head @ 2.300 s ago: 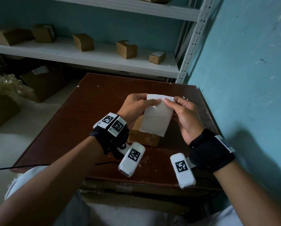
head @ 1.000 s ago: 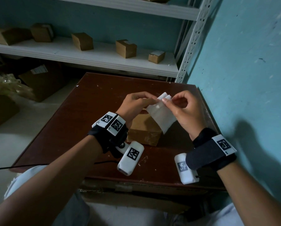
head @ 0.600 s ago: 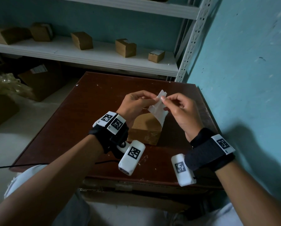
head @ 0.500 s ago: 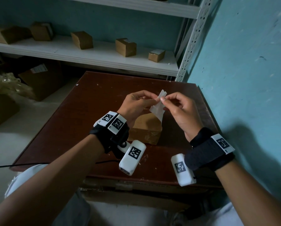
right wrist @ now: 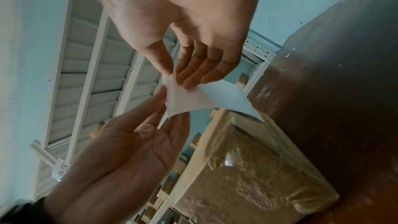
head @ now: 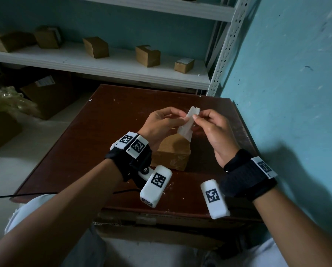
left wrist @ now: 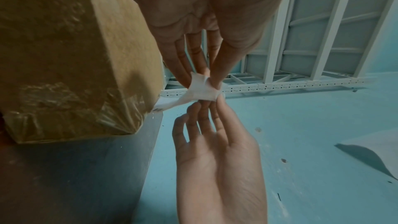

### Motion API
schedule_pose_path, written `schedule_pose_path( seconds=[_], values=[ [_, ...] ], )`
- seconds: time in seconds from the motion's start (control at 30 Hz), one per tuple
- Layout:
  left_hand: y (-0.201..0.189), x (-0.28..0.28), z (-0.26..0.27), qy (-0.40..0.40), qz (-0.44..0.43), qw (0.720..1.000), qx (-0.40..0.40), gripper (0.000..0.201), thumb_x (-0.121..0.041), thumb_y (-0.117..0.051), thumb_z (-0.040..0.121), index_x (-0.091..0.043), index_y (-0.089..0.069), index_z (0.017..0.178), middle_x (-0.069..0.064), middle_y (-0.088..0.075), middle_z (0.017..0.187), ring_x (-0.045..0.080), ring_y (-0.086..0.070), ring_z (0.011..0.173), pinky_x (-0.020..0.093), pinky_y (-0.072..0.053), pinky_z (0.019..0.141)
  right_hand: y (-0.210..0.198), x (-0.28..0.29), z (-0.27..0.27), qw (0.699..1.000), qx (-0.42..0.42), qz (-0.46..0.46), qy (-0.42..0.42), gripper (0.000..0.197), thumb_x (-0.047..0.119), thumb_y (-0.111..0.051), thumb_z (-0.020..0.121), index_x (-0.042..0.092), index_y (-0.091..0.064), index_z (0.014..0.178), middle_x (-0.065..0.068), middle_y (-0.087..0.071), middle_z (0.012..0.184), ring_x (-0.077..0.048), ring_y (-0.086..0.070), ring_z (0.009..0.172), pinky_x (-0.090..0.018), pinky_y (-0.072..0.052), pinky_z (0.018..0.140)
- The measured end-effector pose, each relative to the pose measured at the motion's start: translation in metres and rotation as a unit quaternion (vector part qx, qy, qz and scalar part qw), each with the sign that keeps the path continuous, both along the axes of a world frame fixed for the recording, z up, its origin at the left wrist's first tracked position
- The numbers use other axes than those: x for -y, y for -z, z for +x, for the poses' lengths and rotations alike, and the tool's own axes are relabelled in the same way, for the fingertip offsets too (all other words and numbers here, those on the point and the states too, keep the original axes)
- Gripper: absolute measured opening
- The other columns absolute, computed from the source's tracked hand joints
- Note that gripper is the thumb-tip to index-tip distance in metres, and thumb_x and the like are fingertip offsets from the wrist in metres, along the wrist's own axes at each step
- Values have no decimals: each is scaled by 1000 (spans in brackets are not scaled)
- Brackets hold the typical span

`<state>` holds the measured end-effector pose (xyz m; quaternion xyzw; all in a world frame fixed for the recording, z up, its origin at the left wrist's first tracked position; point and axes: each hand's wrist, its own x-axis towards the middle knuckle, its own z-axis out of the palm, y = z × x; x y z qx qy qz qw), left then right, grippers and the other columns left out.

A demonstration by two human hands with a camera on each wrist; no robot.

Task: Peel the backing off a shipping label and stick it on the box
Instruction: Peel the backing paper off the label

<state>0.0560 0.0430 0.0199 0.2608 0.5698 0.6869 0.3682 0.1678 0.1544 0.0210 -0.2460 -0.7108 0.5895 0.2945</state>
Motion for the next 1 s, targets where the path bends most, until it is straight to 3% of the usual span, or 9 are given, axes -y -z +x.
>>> schedule_pose_path(
  seconds=[0.17,0.3,0.4,0.53,0.67,0.83,0.93,1.0],
  values=[
    [-1,1,-1,8,-10,1000,1,6,-9,-67,86,-9,-66,93,13,-64,109,23,-62,100,33,-53,84,-1,-2,1,1000,-8,4,-2,16,14,-58,95,4,-63,106,-9,-69,102,-6,-67,86,-17,-56,77],
    [-1,2,-1,22,-5,1000,2,5,-9,-65,87,-9,-66,92,15,-63,109,26,-61,102,44,-48,95,0,-2,2,999,-20,27,1,13,12,-57,95,3,-63,103,-5,-68,96,4,-65,77,-10,-51,67],
    [-3,2,1,24,-16,1000,0,8,-8,-62,88,-9,-66,95,22,-62,117,28,-60,106,46,-47,98,1,-4,2,998,-18,60,5,13,10,-57,95,1,-63,102,-6,-68,97,6,-64,78,-8,-49,67],
    [-5,1,1,15,-33,999,-2,8,-12,-61,90,-9,-66,96,18,-64,120,27,-61,107,43,-48,96,2,-5,1,993,-1,117,4,12,10,-57,95,1,-62,101,-8,-67,100,0,-64,86,-10,-50,68],
    [-4,0,3,7,-52,998,-26,2,-13,-65,88,-11,-66,88,16,-65,113,26,-63,103,40,-53,89,4,-7,0,988,19,151,7,12,17,-58,94,8,-61,101,-7,-65,101,-16,-62,98,-26,-53,83],
    [-3,-1,4,7,-57,998,-29,5,-13,-64,89,-9,-65,92,14,-65,112,26,-64,104,39,-54,87,6,-6,-1,988,16,152,6,19,24,-57,95,8,-60,106,-5,-64,102,-10,-61,97,-18,-52,77],
    [-3,-2,3,1,-58,998,-29,6,-14,-63,90,-9,-64,93,13,-64,113,26,-63,104,38,-54,86,8,-5,-1,986,21,166,5,23,28,-55,97,6,-62,103,1,-62,92,-2,-58,86,-9,-48,67],
    [-3,-2,4,0,-56,998,-30,7,-14,-62,91,-9,-64,94,12,-63,112,25,-64,102,36,-54,82,8,-4,-1,986,23,165,0,24,28,-54,97,6,-63,100,2,-61,86,2,-57,79,-10,-47,66]
  ],
)
